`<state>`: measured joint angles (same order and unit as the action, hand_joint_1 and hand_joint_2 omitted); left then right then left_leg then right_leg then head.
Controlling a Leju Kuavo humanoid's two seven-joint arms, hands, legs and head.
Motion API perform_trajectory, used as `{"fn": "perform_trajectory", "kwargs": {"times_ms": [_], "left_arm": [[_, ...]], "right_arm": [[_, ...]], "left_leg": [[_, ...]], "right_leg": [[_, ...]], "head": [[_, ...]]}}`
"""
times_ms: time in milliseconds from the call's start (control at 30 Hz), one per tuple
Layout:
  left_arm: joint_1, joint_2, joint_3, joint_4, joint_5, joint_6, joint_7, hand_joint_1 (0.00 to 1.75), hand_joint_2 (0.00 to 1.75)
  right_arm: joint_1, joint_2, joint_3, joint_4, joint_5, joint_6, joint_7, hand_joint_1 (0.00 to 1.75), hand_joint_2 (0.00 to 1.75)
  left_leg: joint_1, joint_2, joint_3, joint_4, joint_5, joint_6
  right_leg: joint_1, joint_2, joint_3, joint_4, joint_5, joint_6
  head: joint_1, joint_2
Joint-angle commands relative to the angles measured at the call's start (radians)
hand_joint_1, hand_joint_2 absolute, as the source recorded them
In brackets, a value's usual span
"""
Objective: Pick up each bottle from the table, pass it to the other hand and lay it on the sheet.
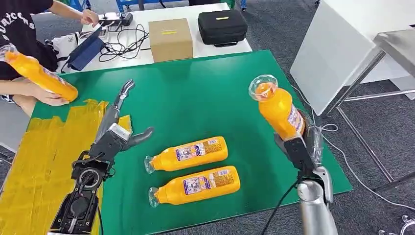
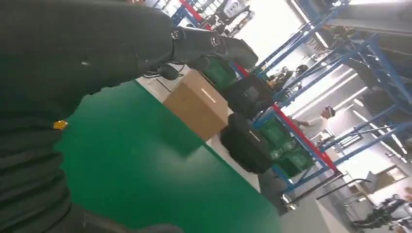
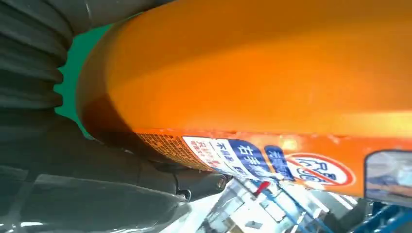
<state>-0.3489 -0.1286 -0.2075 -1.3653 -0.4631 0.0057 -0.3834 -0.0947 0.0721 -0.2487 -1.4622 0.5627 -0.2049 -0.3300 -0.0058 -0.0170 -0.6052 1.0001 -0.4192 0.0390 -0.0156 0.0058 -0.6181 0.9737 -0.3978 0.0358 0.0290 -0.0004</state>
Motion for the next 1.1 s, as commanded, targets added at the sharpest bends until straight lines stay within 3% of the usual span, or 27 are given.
{"fn": "perform_trajectory", "kwargs": {"times_ms": [33, 167, 533, 600, 800, 1100], "left_arm": [[-0.076, 0.031, -0.025, 0.059, 0.171, -0.093, -0.011, 0.00, 1.75], [-0.091, 0.020, -0.052, 0.086, 0.249, -0.135, -0.023, 0.00, 1.75], [-0.093, 0.023, -0.063, 0.081, 0.261, -0.134, -0.025, 0.00, 1.75], [-0.097, 0.006, -0.062, 0.057, 0.289, -0.161, -0.011, 0.00, 1.75], [-0.072, 0.017, -0.063, -0.002, 0.315, -0.183, 0.002, 0.00, 1.75], [-0.080, 0.004, -0.072, 0.005, 0.344, -0.207, -0.007, 0.00, 1.75]], "right_arm": [[-0.128, 0.020, 0.186, 0.159, -0.105, -0.003, -0.092, 1.75, 1.75], [-0.186, 0.039, 0.260, 0.254, -0.150, -0.020, -0.138, 1.75, 1.75], [-0.185, 0.024, 0.278, 0.249, -0.176, 0.004, -0.150, 1.75, 1.75], [-0.271, 0.047, 0.335, 0.345, -0.185, 0.013, -0.166, 1.75, 1.75], [-0.390, 0.082, 0.431, 0.454, -0.215, 0.034, -0.158, 1.75, 1.75], [-0.507, 0.132, 0.500, 0.545, -0.230, 0.056, -0.147, 1.75, 1.75]], "left_leg": [[0.001, 0.004, 0.002, 0.001, -0.002, -0.002], [0.001, 0.004, 0.000, 0.000, -0.001, -0.001], [0.001, 0.002, 0.002, 0.000, -0.002, -0.002], [0.001, 0.004, 0.002, 0.001, -0.002, -0.002], [0.001, 0.006, 0.000, 0.001, -0.001, -0.002], [0.002, 0.006, 0.002, 0.002, -0.002, -0.003]], "right_leg": [[0.001, 0.004, 0.002, 0.000, 0.000, -0.001], [0.001, 0.003, 0.000, 0.000, 0.001, -0.001], [0.002, 0.001, 0.003, -0.001, -0.001, -0.001], [0.001, 0.002, 0.003, 0.000, -0.001, -0.001], [0.001, 0.004, -0.001, 0.001, 0.000, -0.001], [0.002, 0.003, 0.002, 0.002, -0.002, -0.002]], "head": [[0.000, 0.000], [0.000, 0.000], [0.000, 0.000], [0.000, 0.000], [0.000, 0.000], [0.000, 0.000]]}}
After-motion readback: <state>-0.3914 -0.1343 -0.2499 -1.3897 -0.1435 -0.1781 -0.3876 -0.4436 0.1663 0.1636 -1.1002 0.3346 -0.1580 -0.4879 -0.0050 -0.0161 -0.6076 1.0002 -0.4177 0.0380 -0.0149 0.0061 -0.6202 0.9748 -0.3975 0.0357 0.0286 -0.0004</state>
